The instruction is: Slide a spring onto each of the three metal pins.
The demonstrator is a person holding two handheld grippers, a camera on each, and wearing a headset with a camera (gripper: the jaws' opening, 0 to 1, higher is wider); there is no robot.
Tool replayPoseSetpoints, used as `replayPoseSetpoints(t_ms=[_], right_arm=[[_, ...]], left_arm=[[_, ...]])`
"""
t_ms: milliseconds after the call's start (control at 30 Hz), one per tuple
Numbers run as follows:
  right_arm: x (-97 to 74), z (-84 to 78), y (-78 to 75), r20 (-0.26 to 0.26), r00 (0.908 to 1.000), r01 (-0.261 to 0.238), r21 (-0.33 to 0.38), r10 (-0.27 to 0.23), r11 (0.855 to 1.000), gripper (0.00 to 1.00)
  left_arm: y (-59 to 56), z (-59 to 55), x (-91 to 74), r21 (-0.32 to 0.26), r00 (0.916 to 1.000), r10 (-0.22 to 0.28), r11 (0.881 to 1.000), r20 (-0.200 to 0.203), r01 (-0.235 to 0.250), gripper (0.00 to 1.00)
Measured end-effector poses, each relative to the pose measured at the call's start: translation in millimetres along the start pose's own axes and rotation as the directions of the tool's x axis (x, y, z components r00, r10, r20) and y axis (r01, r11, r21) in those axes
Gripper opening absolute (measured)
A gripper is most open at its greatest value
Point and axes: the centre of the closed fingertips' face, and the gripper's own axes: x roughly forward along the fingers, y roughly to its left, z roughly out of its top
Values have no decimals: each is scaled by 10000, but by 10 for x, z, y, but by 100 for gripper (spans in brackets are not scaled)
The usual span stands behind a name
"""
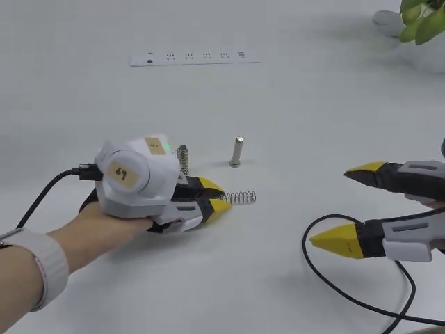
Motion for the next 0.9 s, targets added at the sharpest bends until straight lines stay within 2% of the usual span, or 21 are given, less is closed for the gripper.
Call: replayPoseSetpoints(t_ms=[267, 567, 900], right_arm=[[40, 36, 39, 46, 9999, -106, -17, 107, 9999, 75], [72, 92, 40, 243, 9996, -157, 103, 154, 9998, 72], [106, 204, 78, 631, 9976, -301, 296, 282, 9991, 68]], left_arm=[[-21, -2, -20, -85, 10000, -46, 10000, -18, 46, 3], [-35, 68, -101, -177, 9998, -124, 9998, 160, 127, 3], [-71, 313, -287, 25, 9970, -80, 10000, 772, 79, 3]])
